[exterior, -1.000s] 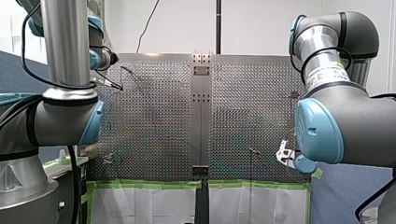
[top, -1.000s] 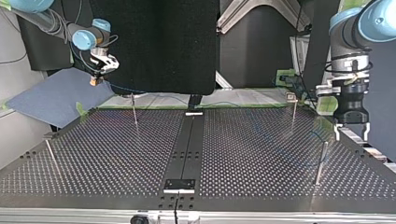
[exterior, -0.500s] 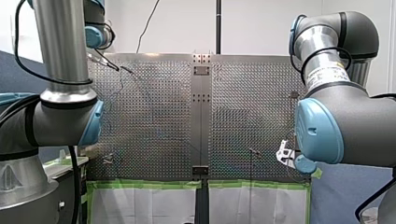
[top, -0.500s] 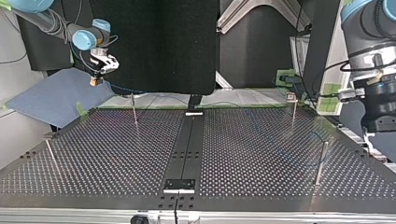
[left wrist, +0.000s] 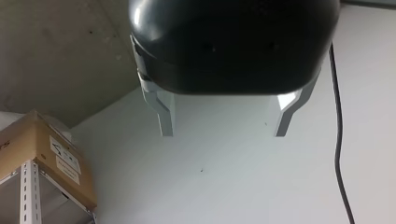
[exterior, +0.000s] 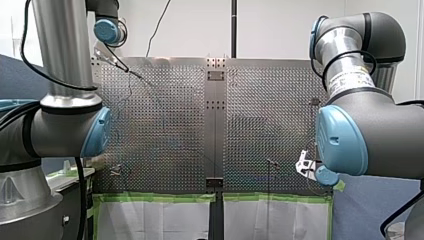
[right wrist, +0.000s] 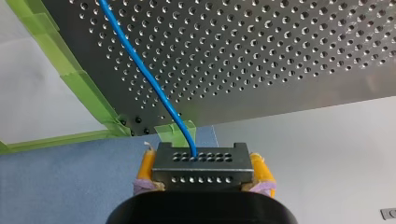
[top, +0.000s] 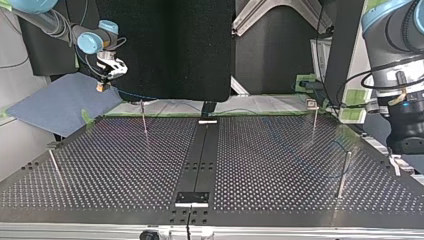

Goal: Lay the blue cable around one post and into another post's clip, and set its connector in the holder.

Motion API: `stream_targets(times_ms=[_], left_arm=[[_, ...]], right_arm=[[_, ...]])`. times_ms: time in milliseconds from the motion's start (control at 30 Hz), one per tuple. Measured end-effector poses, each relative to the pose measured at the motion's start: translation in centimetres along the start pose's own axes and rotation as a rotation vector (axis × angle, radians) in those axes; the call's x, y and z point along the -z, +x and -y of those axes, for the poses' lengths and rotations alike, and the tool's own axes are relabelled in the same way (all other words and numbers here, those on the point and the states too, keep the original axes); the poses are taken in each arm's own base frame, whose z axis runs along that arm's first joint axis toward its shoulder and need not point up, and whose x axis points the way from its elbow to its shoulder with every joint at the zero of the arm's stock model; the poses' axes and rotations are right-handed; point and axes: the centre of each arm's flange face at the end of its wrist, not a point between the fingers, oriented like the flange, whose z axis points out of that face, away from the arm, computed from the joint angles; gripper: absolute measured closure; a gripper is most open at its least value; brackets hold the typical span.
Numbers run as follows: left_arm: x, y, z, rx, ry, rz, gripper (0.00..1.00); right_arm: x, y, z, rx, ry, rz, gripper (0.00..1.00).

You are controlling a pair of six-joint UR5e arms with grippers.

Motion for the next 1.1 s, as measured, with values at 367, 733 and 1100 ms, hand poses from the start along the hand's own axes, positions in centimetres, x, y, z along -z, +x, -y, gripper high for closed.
stream_targets(times_ms=[367, 733, 1100], left_arm=[[1.0, 0.9, -0.6, -0.097, -0.118, -0.007, 0.0], [2.3, 1.7, -1.5, -0.202, -0.236, -0.025, 0.0], [3.7, 2.0, -2.2, -0.324, -0.331, -0.083, 0.0]], right_arm=[[0.0, 0.0, 0.1, 0.0, 0.002, 0.001, 1.0], [0.1, -0.1, 0.2, 0.001, 0.003, 0.003, 1.0], [0.1, -0.1, 0.4, 0.002, 0.006, 0.005, 1.0]])
